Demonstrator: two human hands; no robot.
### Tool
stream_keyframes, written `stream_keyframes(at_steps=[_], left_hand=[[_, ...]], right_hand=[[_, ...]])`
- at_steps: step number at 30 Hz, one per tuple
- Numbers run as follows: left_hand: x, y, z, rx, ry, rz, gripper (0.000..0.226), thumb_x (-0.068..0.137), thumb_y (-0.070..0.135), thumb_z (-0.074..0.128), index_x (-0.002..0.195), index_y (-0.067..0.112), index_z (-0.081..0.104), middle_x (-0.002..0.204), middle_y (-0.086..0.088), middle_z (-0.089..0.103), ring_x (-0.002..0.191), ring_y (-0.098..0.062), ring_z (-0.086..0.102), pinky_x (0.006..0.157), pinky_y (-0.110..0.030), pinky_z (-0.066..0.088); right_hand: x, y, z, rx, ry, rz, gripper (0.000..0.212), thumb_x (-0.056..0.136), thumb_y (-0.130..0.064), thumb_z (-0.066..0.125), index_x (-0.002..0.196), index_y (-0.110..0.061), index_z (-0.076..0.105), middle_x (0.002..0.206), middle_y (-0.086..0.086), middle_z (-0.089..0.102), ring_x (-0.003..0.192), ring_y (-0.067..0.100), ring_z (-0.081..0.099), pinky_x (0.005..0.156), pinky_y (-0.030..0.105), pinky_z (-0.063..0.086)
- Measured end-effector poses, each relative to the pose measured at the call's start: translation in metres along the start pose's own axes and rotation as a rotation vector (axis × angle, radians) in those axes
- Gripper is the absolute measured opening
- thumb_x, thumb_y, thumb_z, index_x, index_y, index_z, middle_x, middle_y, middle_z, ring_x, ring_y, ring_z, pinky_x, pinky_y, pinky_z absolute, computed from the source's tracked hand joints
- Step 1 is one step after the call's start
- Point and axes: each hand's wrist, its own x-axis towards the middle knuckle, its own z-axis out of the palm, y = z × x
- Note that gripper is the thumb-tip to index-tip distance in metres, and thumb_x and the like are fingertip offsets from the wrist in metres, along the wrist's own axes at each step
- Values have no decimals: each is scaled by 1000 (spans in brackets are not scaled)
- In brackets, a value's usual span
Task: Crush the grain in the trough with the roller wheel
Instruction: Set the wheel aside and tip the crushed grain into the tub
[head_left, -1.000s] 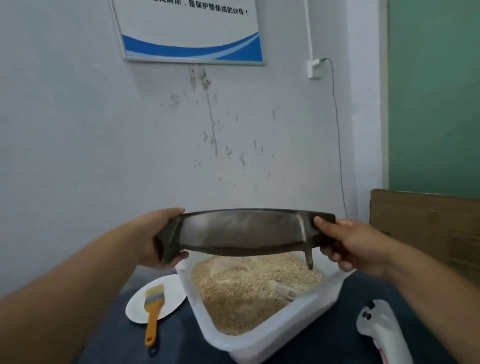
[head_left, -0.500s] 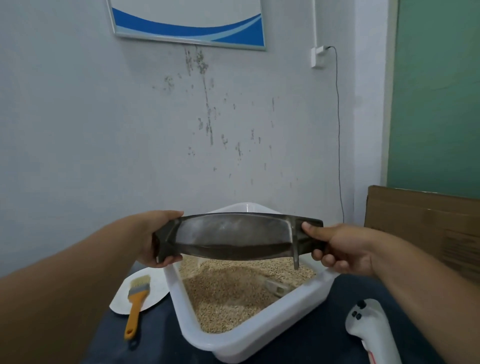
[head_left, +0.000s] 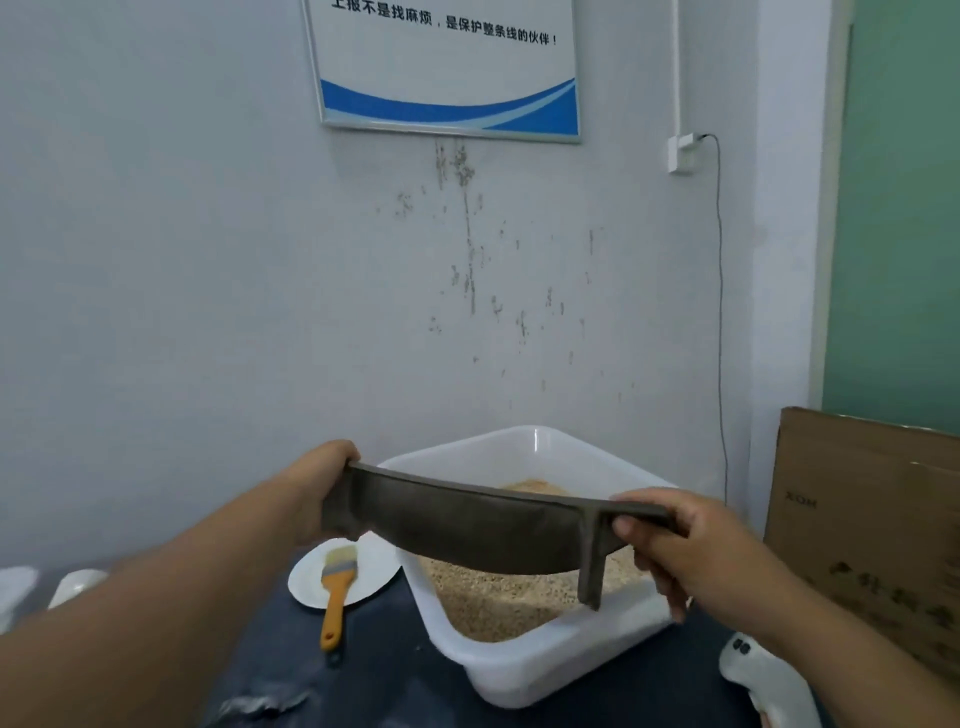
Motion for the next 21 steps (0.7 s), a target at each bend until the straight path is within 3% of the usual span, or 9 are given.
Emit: stream_keyframes(at_steps=[3,5,7,9,11,13,16,21], left_hand=[[-4,-1,-4,133,-33,-114,33,88,37,55,94,5,58,76,-20,65,66,-35,61,68,-43,52],[-9,2,-4,208,-55,-174,35,81,36,64,95,4,65,81,-21,70,74,-36,65,81,-47,53],[-10,10,-1,270,-32,-187,37,73,29,68,98,3,69,90,-20,72,79,-35,66,85,-48,53],[-10,27,6,330,-5,-169,39,75,31,65,102,3,68,93,-20,72,79,-35,67,77,-45,55],[-11,56,16,440,-13,-133,40,82,35,54,103,3,66,87,-20,72,73,-33,66,67,-41,55],[-15,84,28,582,-19,-117,38,84,31,45,96,1,65,77,-17,70,66,-31,65,64,-38,54],[-20,111,43,743,-32,-116,35,83,24,42,91,-1,65,77,-19,68,67,-32,64,78,-41,53],[-3,102,49,786,-25,-176,40,83,30,45,98,-1,65,79,-20,68,67,-32,64,74,-38,52]], right_hand=[[2,8,7,-112,56,25,56,81,-63,53,132,-47,35,58,-2,65,46,7,54,45,21,44],[7,15,12,-132,104,36,75,73,-71,49,140,-42,32,66,-8,63,59,5,55,54,18,43],[19,18,15,-62,146,94,68,82,-65,51,142,-36,36,84,-5,60,66,8,52,59,21,40],[27,18,16,85,152,174,49,94,-49,52,137,-29,43,83,6,59,47,8,47,45,21,36],[30,17,14,133,131,239,34,98,-46,48,125,-25,50,74,14,58,32,8,36,33,19,28],[27,16,10,133,99,302,37,98,-49,46,109,-15,54,62,13,55,29,10,29,31,17,22],[27,14,4,196,50,438,49,97,-54,44,92,-6,52,50,5,47,29,10,24,34,15,17],[32,14,-7,242,-9,496,52,95,-57,48,94,-6,54,57,5,48,33,9,24,36,17,18]])
